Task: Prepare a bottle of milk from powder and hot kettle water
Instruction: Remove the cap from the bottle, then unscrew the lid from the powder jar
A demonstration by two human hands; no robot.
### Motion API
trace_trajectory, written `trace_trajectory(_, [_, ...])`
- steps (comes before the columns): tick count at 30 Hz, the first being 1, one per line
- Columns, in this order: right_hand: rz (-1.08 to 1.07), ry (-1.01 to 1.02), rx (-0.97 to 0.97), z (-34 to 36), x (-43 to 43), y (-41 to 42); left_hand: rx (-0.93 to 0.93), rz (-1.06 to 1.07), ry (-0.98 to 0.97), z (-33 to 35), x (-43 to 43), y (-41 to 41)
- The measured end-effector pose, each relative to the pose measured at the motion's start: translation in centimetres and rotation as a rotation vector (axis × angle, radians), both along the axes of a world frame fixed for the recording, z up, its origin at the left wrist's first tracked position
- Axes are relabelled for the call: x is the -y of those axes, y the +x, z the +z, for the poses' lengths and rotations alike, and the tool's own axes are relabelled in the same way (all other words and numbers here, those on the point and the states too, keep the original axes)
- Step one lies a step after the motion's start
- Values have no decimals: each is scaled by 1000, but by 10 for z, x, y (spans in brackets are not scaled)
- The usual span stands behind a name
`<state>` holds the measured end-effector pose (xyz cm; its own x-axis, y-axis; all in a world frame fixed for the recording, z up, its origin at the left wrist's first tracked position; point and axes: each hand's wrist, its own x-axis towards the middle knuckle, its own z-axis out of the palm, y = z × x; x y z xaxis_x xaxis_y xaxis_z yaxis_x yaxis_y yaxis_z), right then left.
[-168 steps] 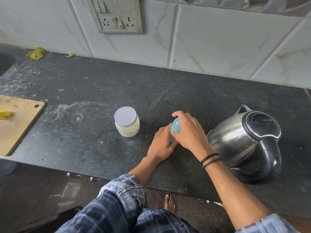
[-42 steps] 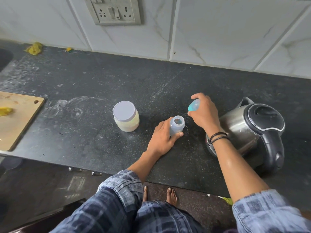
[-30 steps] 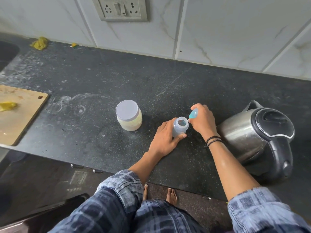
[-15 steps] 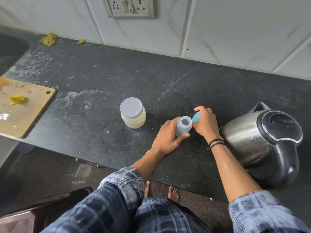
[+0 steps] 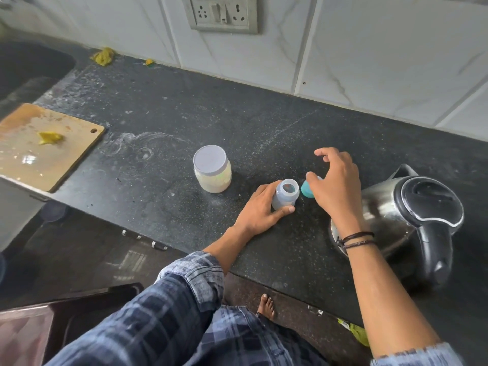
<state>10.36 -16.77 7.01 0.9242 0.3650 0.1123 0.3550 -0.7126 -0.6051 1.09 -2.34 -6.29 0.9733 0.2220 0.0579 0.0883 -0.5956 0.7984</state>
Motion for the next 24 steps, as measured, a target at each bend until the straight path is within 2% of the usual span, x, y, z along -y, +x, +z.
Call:
trace_trajectory(7, [4, 15, 19, 11, -5, -20, -4, -31, -6, 2, 0, -2])
trace_trajectory(16, [-45, 39, 12, 13, -6, -44, 22, 8, -120, -1, -7, -19])
trace_trajectory(21, [-61, 83, 31, 12, -14, -57, 160, 65, -61, 9, -20, -52])
trace_trajectory(24, [-30, 95, 57, 13, -29, -63, 331, 175, 21, 18, -26, -72])
